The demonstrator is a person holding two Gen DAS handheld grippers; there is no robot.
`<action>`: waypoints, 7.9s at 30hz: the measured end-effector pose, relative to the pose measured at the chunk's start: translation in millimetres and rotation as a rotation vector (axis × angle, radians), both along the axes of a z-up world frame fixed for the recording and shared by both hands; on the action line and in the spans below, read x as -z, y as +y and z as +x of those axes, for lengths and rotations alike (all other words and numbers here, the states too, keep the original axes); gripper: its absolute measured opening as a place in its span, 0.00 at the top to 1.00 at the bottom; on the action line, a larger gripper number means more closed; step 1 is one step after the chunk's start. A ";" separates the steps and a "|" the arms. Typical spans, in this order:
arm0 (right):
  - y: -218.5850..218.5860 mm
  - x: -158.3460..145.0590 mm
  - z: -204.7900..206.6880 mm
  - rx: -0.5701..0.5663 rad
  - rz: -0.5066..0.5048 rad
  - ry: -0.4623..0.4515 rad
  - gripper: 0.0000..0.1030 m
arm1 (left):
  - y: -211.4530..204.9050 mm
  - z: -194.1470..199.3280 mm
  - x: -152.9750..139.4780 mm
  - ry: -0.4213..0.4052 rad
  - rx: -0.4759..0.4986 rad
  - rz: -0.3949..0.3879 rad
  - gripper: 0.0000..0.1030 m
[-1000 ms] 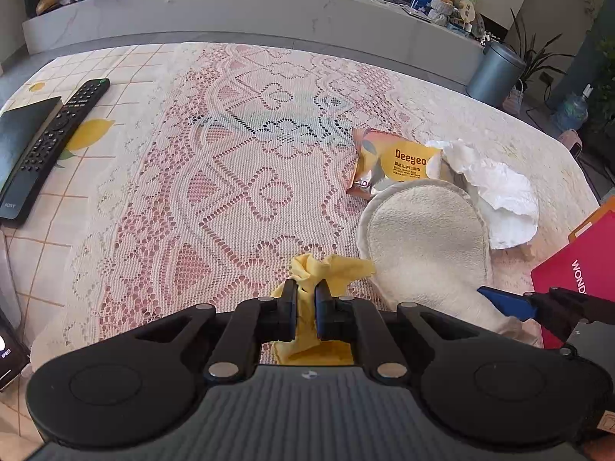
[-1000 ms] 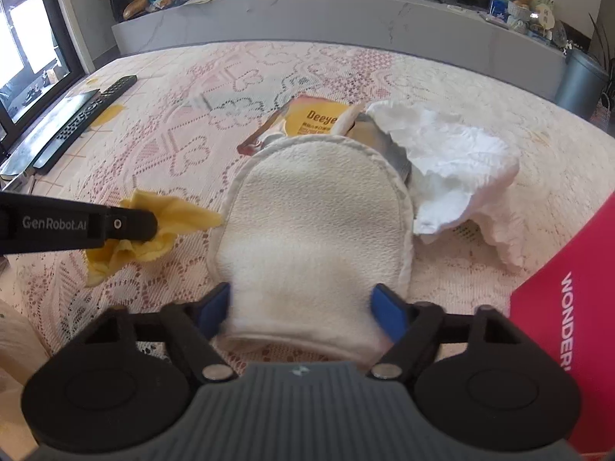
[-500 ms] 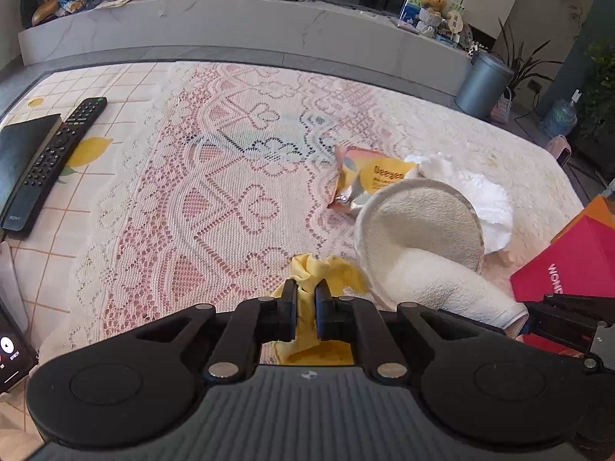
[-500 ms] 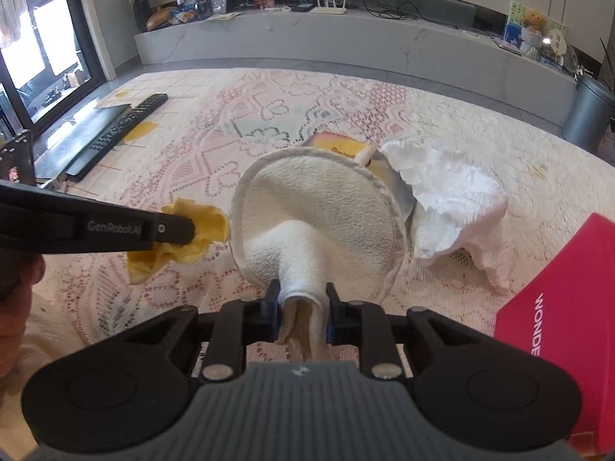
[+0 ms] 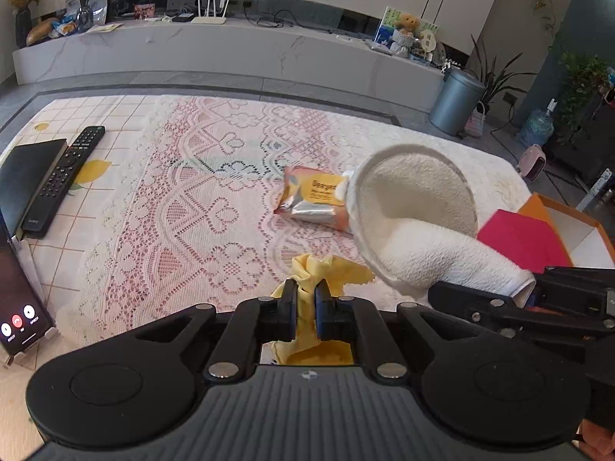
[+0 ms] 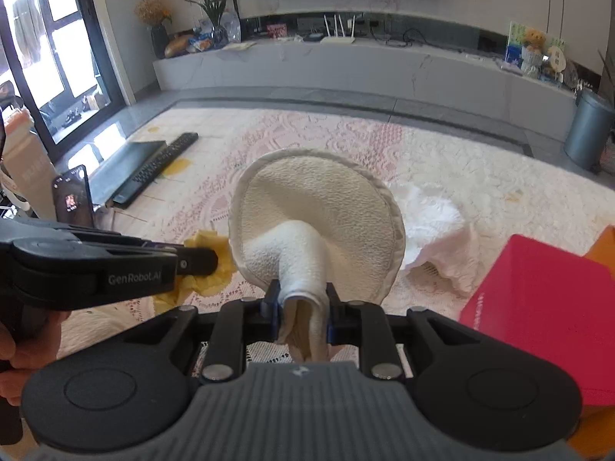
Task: Organize soft objects
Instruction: 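Carry the yellow cloth with left tool while right tool carries the terry pad to the box, then lower and open left tool in the box while right tool releases the terry pad, then withdraw both tools from the box back over the bed, then move left tool to the Deeyeo snack packet while right tool approaches the white tissue, then close left tool on the snack packet while right tool grips the white tissue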
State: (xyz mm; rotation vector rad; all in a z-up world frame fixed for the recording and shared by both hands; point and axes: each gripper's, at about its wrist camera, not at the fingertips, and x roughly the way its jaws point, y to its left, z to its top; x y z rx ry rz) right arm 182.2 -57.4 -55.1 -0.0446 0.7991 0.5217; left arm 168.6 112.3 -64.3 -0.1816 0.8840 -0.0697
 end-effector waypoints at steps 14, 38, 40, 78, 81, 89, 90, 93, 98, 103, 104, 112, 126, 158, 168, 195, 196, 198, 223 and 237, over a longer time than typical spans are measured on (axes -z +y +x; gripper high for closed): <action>-117.6 -60.2 -60.3 0.155 0.056 -0.076 0.81 | -75.3 -48.1 -61.2 -0.127 0.139 -0.037 0.91; -346.4 -69.0 -42.9 0.428 0.008 0.036 0.81 | -274.7 35.0 -79.6 -0.112 0.546 -0.144 0.91; -362.0 -61.9 -31.0 0.453 0.008 0.059 0.81 | -290.0 49.9 -74.3 -0.095 0.565 -0.142 0.91; -403.3 67.7 110.5 0.456 -0.272 0.356 0.39 | -391.0 144.6 63.6 0.159 0.654 0.157 0.49; -401.0 54.4 103.3 0.455 -0.261 0.317 0.27 | -379.6 140.3 53.3 0.153 0.635 0.098 0.39; -378.4 12.0 68.9 0.474 -0.220 0.281 0.27 | -348.3 100.8 10.5 0.061 0.616 0.035 0.37; -373.2 6.7 63.7 0.477 -0.220 0.274 0.27 | -343.3 95.0 3.5 0.050 0.616 0.032 0.37; -355.4 -8.5 46.7 0.484 -0.222 0.241 0.27 | -326.3 75.5 -18.9 -0.004 0.602 0.033 0.37; -325.2 -33.5 14.4 0.469 -0.207 0.188 0.27 | -291.4 47.4 -46.2 -0.076 0.570 0.009 0.37; -290.7 -59.6 -13.7 0.431 -0.179 0.112 0.27 | -251.4 22.2 -67.2 -0.133 0.506 -0.020 0.37; -282.0 -64.4 -18.8 0.424 -0.169 0.098 0.27 | -243.3 16.6 -70.3 -0.146 0.489 -0.016 0.37; -209.5 -76.7 -61.0 0.368 -0.069 -0.034 0.27 | -170.1 -26.1 -70.6 -0.217 0.337 0.001 0.38; -66.7 -31.5 -82.3 0.283 0.048 -0.151 0.27 | -45.6 -48.8 -43.8 -0.260 0.054 0.028 0.39; 27.9 76.7 154.5 0.247 -0.281 0.051 0.35 | 22.1 157.4 77.4 -0.006 0.115 0.012 0.42; 29.3 104.0 175.3 0.310 -0.255 0.129 0.40 | 29.9 167.0 96.7 0.013 0.119 -0.122 0.42; 25.2 53.8 52.1 0.124 0.032 0.254 0.93 | 59.7 14.6 51.9 0.128 -0.301 -0.305 0.95; 22.9 55.2 44.0 0.119 0.046 0.280 0.92 | 58.6 5.5 52.5 0.136 -0.309 -0.315 0.95; 20.3 57.8 32.0 0.113 0.043 0.305 0.92 | 54.0 -7.9 52.6 0.157 -0.307 -0.322 0.95; -20.7 84.3 14.3 0.219 0.121 0.323 0.05 | -19.7 5.6 55.8 0.181 0.504 0.274 0.21; 4.0 111.1 37.8 0.182 0.097 0.304 0.23 | -14.1 39.2 80.8 0.269 0.509 0.164 0.16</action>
